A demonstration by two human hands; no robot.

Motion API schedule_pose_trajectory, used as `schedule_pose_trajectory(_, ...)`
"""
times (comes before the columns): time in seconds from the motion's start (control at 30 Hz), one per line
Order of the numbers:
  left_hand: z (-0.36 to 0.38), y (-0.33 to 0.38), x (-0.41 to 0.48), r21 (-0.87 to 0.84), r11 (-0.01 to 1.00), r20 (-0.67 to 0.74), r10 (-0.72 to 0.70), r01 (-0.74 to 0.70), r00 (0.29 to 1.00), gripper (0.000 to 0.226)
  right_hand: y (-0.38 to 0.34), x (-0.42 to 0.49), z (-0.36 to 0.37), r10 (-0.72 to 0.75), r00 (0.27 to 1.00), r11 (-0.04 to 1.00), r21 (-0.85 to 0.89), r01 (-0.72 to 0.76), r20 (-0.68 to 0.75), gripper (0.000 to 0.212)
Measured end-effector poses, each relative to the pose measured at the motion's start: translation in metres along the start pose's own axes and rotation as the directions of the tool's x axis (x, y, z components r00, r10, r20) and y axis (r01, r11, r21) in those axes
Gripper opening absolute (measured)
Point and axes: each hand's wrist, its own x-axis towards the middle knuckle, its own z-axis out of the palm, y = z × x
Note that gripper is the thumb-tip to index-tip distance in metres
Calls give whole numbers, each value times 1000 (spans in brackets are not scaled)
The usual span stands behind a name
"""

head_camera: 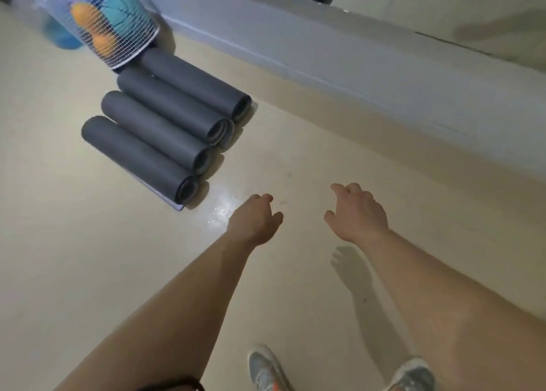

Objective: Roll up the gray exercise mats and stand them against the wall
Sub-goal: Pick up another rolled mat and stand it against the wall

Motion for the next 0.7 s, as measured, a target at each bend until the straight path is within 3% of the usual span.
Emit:
schedule_pose_trajectory(0.2,-55,-228,-24,21,994,-10,-108,108,994,50,-226,20,58,-172,982,981,-72,178,83,57)
schedule_pose_trajectory(0.4,-97,-378,-4,-31,974,2,-224,224,975,51,-378,61,95,-290,948,938,-158,309,132,58)
schedule_pose_trajectory(0.7,-183,-523,147,-114,965,55,-233,238,971,53,-511,203,123,-136,971,985,-81,154,197,48)
